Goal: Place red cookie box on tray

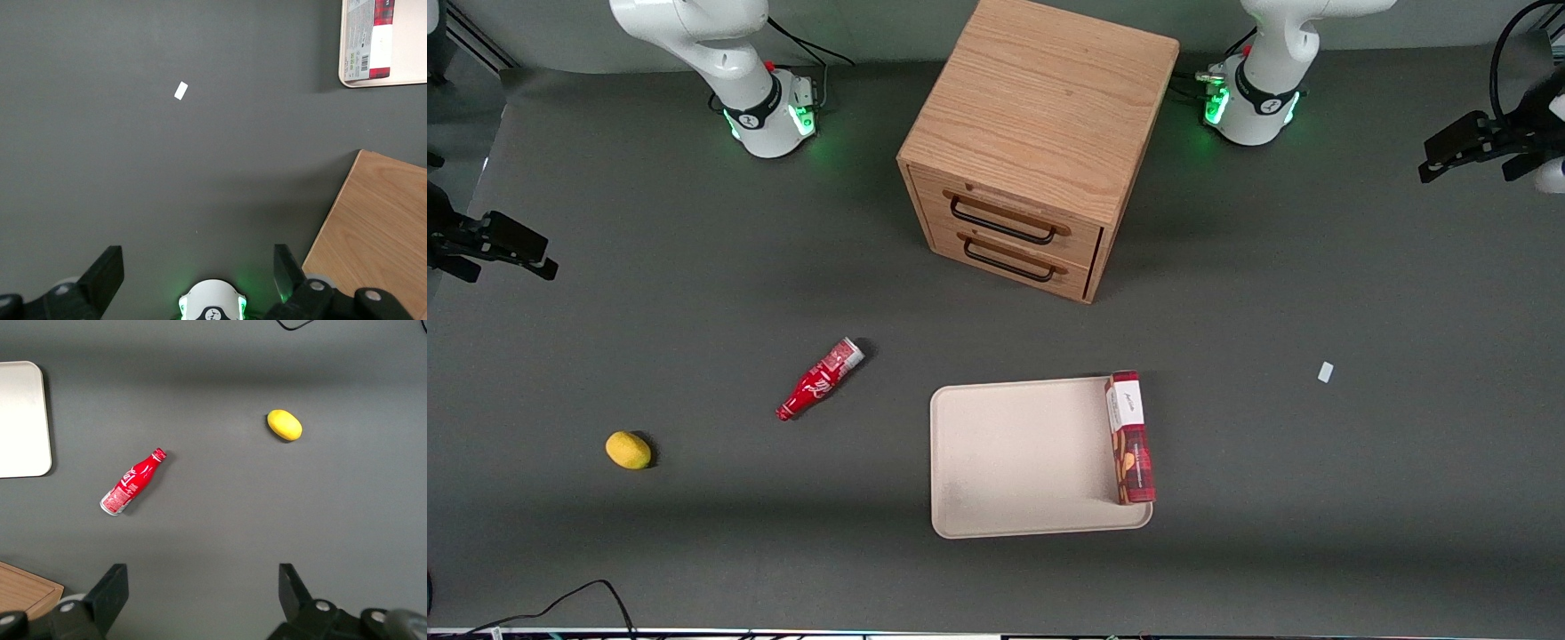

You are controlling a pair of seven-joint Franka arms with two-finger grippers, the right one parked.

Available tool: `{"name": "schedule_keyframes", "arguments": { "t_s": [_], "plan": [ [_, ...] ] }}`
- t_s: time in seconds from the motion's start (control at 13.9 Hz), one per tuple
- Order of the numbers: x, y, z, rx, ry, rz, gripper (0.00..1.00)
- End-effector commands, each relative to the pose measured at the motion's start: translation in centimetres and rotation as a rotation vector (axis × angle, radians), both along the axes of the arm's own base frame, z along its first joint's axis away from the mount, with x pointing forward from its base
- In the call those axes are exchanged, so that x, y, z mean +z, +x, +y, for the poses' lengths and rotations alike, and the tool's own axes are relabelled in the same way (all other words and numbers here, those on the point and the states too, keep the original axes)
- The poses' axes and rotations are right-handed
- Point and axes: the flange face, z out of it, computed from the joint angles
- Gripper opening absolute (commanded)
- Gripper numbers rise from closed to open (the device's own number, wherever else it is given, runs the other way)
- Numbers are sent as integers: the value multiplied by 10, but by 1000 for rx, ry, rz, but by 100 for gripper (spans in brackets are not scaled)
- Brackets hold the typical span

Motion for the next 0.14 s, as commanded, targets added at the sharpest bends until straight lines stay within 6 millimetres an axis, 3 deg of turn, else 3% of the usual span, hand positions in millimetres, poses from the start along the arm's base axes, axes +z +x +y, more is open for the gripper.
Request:
{"name": "schedule_keyframes", "arguments": {
  "t_s": [0.0,0.07],
  "plan": [
    [6,-3,1,-20,-4,-1,100],
    [7,-4,0,-20,-4,2,100]
  ]
}}
